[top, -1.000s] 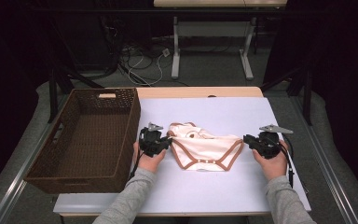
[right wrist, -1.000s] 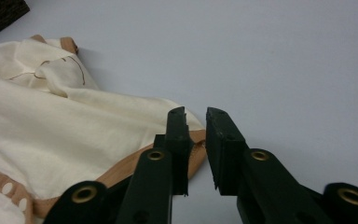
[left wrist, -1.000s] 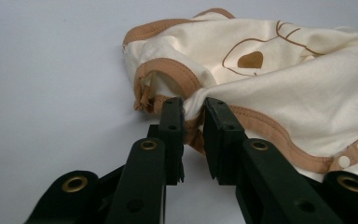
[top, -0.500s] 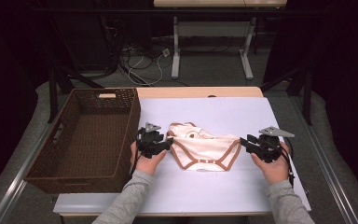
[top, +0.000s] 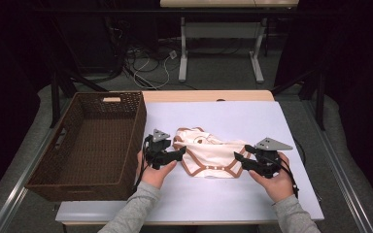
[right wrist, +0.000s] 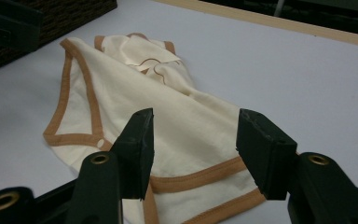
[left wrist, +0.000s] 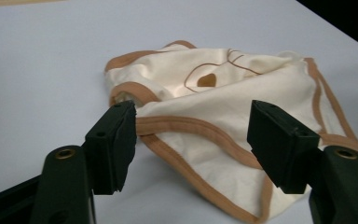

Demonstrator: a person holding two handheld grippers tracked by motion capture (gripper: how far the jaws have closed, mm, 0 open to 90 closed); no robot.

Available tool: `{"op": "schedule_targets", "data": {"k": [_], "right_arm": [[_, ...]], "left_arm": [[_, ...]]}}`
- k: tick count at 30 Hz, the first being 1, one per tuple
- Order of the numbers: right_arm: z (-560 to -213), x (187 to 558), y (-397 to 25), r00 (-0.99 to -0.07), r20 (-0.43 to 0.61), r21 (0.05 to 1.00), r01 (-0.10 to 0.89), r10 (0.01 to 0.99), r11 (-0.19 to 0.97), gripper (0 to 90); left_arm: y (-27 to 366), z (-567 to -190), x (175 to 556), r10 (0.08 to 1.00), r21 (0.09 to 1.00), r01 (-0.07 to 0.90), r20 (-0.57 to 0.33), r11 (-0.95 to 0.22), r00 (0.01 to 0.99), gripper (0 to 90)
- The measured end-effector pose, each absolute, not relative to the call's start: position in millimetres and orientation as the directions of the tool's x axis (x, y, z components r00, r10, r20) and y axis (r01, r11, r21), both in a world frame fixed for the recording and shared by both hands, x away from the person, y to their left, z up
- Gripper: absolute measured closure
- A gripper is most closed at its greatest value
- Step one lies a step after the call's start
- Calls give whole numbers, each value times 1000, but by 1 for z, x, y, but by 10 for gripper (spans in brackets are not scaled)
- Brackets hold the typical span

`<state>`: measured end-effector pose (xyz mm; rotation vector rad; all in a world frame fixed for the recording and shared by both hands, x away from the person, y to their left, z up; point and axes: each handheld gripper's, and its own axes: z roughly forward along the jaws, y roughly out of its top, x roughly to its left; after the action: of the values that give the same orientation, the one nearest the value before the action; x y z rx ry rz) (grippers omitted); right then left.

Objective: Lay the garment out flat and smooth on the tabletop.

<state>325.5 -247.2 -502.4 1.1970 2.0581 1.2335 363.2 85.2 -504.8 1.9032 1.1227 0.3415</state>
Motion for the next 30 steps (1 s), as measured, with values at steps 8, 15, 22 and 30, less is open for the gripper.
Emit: {"op": "schedule_targets", "data": {"k": [8, 15, 22, 30], "right_arm": [[-503, 320, -238, -523, 34, 866, 441, 851, 237, 423], [-507, 315, -233, -538, 52, 850, 466, 842, 246, 432], [-515, 311, -225, -550, 46, 832, 483, 834, 272, 492], [-530, 309, -220, -541, 59, 800, 528, 839, 284, 540]], "left_arm": [[75, -507, 356, 790, 788, 571, -190, -232, 583, 297], [61, -517, 349, 773, 776, 572, -183, -265, 607, 293], [51, -530, 341, 760, 736, 629, -253, -250, 598, 366], [47, -540, 338, 771, 716, 649, -253, -256, 584, 437]]}}
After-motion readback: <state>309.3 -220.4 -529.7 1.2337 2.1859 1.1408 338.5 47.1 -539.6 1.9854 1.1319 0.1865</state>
